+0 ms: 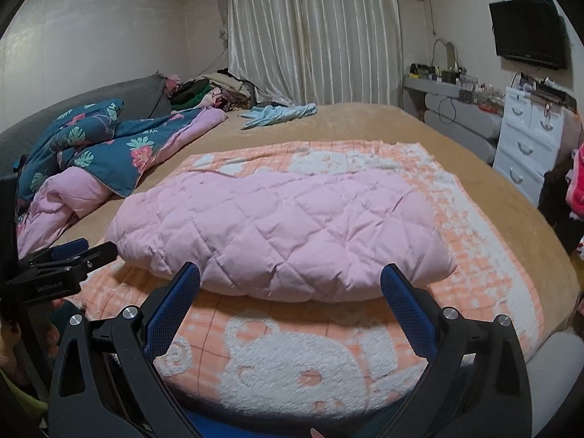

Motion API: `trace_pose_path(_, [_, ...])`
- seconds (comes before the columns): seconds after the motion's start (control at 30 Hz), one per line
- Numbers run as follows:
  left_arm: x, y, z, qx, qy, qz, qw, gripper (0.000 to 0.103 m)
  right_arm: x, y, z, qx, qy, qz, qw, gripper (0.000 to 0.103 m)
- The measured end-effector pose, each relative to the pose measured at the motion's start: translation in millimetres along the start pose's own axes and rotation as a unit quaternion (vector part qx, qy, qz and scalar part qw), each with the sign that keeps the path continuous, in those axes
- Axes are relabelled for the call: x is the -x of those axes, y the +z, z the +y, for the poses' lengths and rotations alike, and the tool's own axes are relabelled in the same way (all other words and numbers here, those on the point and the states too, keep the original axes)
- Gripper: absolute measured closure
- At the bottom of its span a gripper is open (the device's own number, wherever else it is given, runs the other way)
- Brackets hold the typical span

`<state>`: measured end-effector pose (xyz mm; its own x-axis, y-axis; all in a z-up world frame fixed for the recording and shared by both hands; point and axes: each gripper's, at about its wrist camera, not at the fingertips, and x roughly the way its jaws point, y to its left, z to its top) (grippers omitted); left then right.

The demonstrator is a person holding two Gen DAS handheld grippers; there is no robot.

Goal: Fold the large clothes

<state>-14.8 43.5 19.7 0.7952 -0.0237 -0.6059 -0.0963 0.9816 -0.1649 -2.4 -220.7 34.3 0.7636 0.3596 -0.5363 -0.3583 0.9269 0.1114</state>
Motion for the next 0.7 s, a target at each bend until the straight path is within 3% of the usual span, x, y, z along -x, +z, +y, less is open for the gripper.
trace_pose_path(0.7, [-2,-4,-1,-0.007,0.003,-0.002,1.0,0.009,-15,-7,8,0.01,0.013,0.019,1.0,0.004])
